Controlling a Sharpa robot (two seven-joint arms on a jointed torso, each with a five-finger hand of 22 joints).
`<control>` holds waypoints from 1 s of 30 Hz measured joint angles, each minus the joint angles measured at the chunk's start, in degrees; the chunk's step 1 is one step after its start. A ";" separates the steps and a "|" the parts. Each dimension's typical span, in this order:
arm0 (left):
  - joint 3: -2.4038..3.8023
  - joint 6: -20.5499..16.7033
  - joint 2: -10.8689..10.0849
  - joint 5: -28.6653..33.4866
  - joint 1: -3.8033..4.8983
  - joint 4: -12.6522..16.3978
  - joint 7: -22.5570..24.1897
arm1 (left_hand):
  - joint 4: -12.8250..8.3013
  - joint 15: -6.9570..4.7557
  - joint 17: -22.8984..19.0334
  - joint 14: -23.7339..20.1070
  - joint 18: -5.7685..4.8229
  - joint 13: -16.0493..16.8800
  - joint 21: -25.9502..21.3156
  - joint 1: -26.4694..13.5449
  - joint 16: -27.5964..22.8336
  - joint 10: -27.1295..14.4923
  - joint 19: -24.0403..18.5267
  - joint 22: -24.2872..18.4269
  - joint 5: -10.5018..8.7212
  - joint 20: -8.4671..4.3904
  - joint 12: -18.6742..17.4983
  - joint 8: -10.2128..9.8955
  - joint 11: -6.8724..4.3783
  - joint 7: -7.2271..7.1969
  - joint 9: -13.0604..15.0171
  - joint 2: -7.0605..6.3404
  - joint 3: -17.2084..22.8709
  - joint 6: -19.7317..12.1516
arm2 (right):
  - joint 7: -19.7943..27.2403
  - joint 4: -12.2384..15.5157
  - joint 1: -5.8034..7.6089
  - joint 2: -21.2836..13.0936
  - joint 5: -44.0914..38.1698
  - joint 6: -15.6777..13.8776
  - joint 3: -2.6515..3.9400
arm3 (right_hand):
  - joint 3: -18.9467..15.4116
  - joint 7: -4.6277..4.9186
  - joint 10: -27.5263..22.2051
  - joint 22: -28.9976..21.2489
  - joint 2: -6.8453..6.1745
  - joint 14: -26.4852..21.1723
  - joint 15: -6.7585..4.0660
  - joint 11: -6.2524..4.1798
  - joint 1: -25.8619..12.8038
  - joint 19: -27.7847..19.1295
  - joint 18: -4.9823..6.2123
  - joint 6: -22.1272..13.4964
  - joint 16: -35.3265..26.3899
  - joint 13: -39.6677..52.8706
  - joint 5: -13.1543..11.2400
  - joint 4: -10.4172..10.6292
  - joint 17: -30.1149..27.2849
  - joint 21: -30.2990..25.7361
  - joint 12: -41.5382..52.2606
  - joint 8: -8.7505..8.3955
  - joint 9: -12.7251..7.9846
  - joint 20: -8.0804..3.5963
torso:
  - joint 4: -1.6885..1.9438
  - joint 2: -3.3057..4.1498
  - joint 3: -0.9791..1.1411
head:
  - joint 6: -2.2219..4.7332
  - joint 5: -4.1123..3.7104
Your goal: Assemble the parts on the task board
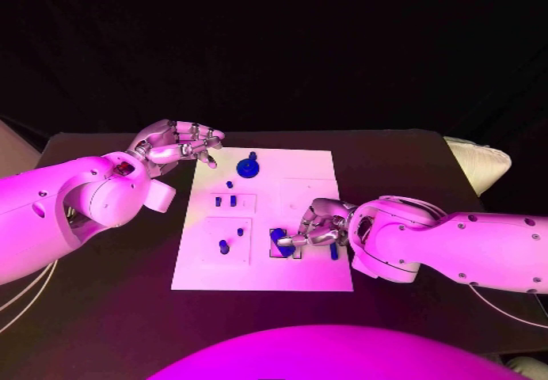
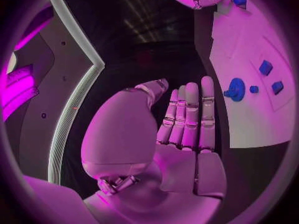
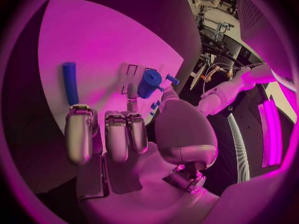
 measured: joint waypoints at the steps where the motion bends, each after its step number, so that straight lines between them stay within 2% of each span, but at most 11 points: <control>1: 0.00 0.00 0.00 0.00 0.00 -0.01 0.00 | 0.00 0.00 0.00 0.00 0.00 0.00 0.00 0.00 0.00 0.00 0.00 0.00 0.00 0.00 0.00 0.00 0.00 0.00 0.00 0.00 0.00 0.00 | 0.10 0.27 0.01 -0.28 0.03 -0.08 0.00 | 0.00 0.00 0.00 0.00 0.00 0.00 0.00 0.00 0.00 0.00 0.00 0.00 0.00 0.00 0.00 0.00 0.00 0.02 0.00 0.00 0.00 0.00 | 0.00 0.01 0.00 | 0.00 0.01; 6: 0.00 0.00 0.01 0.00 0.00 -0.04 -0.01 | 0.00 0.00 0.00 0.00 0.00 0.00 0.00 0.00 0.00 0.00 0.00 0.00 0.00 0.00 0.00 0.00 0.00 0.00 0.00 0.00 0.00 0.00 | 0.54 1.17 0.02 -0.86 0.30 -0.35 0.01 | 0.00 0.00 0.00 0.00 0.21 0.00 0.00 0.00 0.21 0.00 0.00 0.00 0.00 0.00 0.35 0.00 0.00 0.26 0.00 0.23 0.06 0.00 | 0.06 0.02 0.01 | 0.00 -0.05; 8: 0.00 0.00 0.01 0.00 0.00 -0.06 -0.02 | 0.00 0.00 0.00 0.00 0.00 0.00 0.00 0.00 0.00 0.00 0.00 0.00 0.00 0.00 0.00 0.00 0.00 0.00 0.00 0.00 0.00 0.00 | 0.73 1.43 0.02 -0.93 0.56 -0.41 0.01 | 0.00 0.00 0.00 0.00 0.82 0.00 0.00 0.00 0.21 0.00 0.00 0.00 0.00 -0.01 0.59 0.00 0.00 0.26 0.00 0.23 0.06 0.00 | 0.07 0.02 0.01 | 0.00 -0.09; 15: 0.00 0.00 0.06 0.01 0.00 -0.10 -0.03 | 0.17 0.00 0.00 0.00 0.00 0.00 0.00 0.00 0.00 0.00 0.17 -0.05 0.00 0.17 -0.21 0.00 0.00 0.00 0.00 0.00 -0.17 0.00 | 1.37 1.83 0.02 -0.53 1.57 -0.48 0.01 | 0.00 0.00 0.00 -0.01 1.06 0.00 0.00 0.00 0.45 0.00 0.00 0.00 0.00 -0.01 1.03 0.00 0.05 0.62 0.27 0.23 0.06 0.00 | 0.13 0.02 -0.05 | 0.00 -0.21; 24: -0.01 0.00 0.14 0.01 0.00 -0.14 -0.05 | 0.17 0.00 0.00 0.00 -0.01 0.00 0.00 0.00 0.00 0.00 0.21 -0.07 0.00 0.21 -0.21 0.00 0.00 0.00 0.01 0.00 -0.17 0.00 | 2.00 1.33 -0.09 1.13 2.50 -0.40 0.01 | 0.16 0.00 0.00 0.03 2.65 0.00 0.00 0.00 2.04 0.00 0.00 0.00 0.00 -0.02 1.47 -0.16 0.04 0.69 0.27 0.45 0.11 0.00 | 0.19 0.01 -0.10 | 0.00 -0.44; 28: -0.01 0.00 0.14 0.01 0.00 -0.16 -0.06 | 0.17 0.00 0.00 0.00 0.00 0.00 0.00 0.00 0.00 0.00 0.21 -0.07 0.00 0.21 -0.21 0.00 0.00 0.00 0.01 0.00 -0.17 0.00 | 2.20 1.13 -0.14 1.25 2.67 -0.36 0.01 | 0.16 0.00 0.00 0.03 3.00 0.00 0.00 0.00 4.03 0.00 0.00 0.00 0.00 -0.02 2.10 -0.16 0.04 0.69 0.27 0.45 0.11 0.00 | 0.21 -0.02 -0.13 | 0.00 -0.32; 30: -0.01 0.00 0.12 0.01 0.00 -0.17 -0.07 | 0.17 0.00 0.00 0.00 -0.01 0.00 0.00 0.00 0.00 0.00 0.21 -0.07 0.00 0.21 -0.21 0.00 0.00 0.00 0.00 0.00 -0.17 0.00 | 2.27 1.02 -0.14 1.24 2.67 -0.34 0.01 | -0.10 -0.16 0.00 0.03 3.10 0.02 -0.02 0.00 7.17 0.00 0.00 -0.16 0.00 -0.02 3.16 -0.41 0.04 0.69 0.27 0.45 0.10 0.00 | 0.20 -0.04 -0.13 | 0.00 -0.24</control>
